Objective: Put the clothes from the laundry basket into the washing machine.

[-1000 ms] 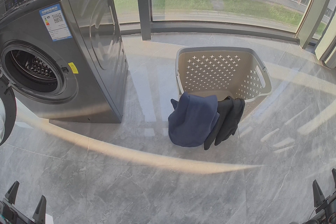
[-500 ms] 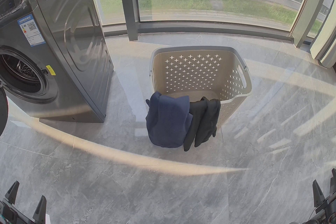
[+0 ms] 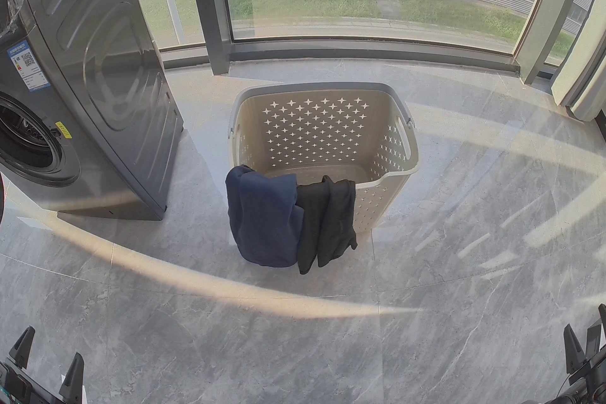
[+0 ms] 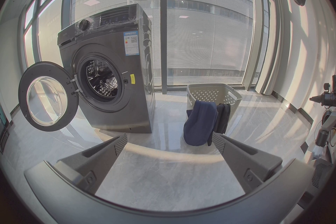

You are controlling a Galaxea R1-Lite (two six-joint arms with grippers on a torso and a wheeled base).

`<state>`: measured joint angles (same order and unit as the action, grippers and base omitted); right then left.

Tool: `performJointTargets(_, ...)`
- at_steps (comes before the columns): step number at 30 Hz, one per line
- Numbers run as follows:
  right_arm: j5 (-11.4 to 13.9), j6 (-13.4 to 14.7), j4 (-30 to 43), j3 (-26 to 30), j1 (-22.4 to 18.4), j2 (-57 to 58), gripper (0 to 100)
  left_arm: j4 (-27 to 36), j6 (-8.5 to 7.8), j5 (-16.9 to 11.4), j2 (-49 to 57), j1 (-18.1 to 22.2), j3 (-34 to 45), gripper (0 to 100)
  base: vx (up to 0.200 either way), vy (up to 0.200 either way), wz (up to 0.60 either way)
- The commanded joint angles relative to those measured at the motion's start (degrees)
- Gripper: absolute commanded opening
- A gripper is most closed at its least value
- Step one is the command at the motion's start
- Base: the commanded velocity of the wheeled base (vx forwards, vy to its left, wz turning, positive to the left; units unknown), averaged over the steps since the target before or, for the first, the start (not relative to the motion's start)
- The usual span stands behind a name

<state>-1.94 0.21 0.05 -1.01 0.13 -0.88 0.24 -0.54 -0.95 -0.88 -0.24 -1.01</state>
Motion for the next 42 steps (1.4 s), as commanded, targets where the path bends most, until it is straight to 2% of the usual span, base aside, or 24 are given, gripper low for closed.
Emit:
performJointTargets(1, 0.1, 0.0, 0.0, 0.9, 0.0, 0.9, 100, 0.0, 0.01, 0.0, 0.6, 0.0, 0.9, 100, 0.0, 0.0, 0.0)
performJointTargets(13, 0.1, 0.1, 0.0, 0.9, 0.0, 0.9, 100, 0.0, 0.01, 0.1, 0.7, 0.0, 0.9, 100, 0.2, 0.0, 0.0)
performJointTargets(19, 0.1, 0.0, 0.0, 0.9, 0.0, 0.9, 100, 0.0, 0.01, 0.1, 0.7, 0.1, 1.0, 100, 0.0, 0.0, 0.0)
performJointTargets(34, 0.1, 0.0, 0.0, 0.9, -0.1, 0.9, 100, 0.0, 0.01, 0.1, 0.7, 0.0, 1.0, 100, 0.0, 0.2, 0.0)
performJointTargets(42, 0.1, 0.0, 0.0, 0.9, -0.1, 0.9, 100, 0.0, 0.18, 0.1, 0.7, 0.0, 1.0, 100, 0.05, 0.0, 0.0)
